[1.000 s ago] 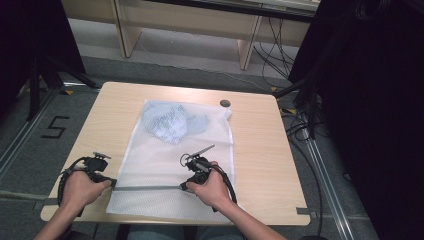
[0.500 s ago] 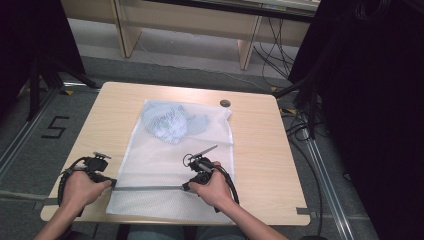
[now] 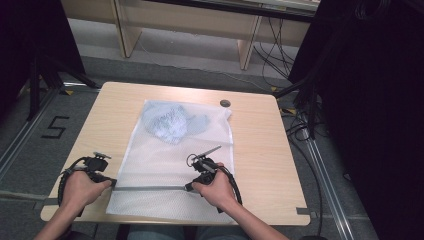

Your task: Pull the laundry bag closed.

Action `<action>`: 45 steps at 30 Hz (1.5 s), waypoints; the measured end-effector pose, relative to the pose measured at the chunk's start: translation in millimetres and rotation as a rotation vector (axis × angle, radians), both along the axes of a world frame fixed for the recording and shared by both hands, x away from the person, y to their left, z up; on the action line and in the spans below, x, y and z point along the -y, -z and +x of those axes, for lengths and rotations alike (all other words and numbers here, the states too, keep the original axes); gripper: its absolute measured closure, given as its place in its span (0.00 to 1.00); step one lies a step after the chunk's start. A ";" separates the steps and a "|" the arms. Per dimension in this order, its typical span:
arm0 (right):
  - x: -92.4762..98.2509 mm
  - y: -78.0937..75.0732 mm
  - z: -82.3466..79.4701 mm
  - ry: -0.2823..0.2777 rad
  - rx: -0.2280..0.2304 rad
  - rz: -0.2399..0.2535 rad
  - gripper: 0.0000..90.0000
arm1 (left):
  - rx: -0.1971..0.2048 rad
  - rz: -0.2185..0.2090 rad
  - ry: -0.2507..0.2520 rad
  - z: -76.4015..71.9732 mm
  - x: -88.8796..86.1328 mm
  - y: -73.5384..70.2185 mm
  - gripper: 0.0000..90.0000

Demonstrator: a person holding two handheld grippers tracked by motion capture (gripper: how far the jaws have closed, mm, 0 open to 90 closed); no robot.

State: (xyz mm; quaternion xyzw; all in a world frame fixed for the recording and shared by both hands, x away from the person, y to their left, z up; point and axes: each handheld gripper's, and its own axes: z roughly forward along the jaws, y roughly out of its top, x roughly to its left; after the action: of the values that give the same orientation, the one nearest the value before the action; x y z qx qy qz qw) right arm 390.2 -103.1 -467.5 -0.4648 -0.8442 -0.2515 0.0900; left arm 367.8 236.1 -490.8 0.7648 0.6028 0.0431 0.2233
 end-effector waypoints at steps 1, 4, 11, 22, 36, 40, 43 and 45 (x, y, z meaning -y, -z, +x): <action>3.4 1.6 1.6 -0.036 0.017 -0.021 0.97 | 0.001 -0.001 -0.001 -0.1 0.2 0.1 1.00; 3.6 -0.1 0.0 -0.018 0.005 -0.023 0.97 | 0.002 0.004 -0.001 -0.3 0.8 -0.2 1.00; 8.8 0.4 0.9 -0.021 0.012 -0.031 0.97 | 0.007 0.007 0.000 -0.4 1.7 -0.1 1.00; 12.9 -1.1 0.4 -0.002 0.008 -0.019 0.97 | -0.001 0.012 0.003 -0.2 1.7 -0.6 1.00; 15.3 0.2 -1.3 0.005 0.002 -0.008 0.97 | 0.002 0.015 0.005 -0.5 2.1 -0.6 1.00; 18.5 1.3 -1.1 -0.011 0.009 -0.028 0.97 | 0.001 0.016 0.005 -0.4 2.1 -0.7 1.00; 19.2 1.0 -1.9 -0.007 0.005 -0.028 0.97 | 0.003 0.015 0.003 -0.5 2.1 -0.6 1.00; 20.1 1.6 -2.0 0.004 0.017 -0.013 0.97 | 0.002 0.016 0.004 -0.5 2.2 -0.7 1.00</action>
State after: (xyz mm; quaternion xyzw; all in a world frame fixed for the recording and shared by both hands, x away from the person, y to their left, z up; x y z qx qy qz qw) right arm 388.2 -123.2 -469.0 -0.4647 -0.8457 -0.2500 0.0792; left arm 367.3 233.9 -490.1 0.7679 0.6006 0.0481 0.2177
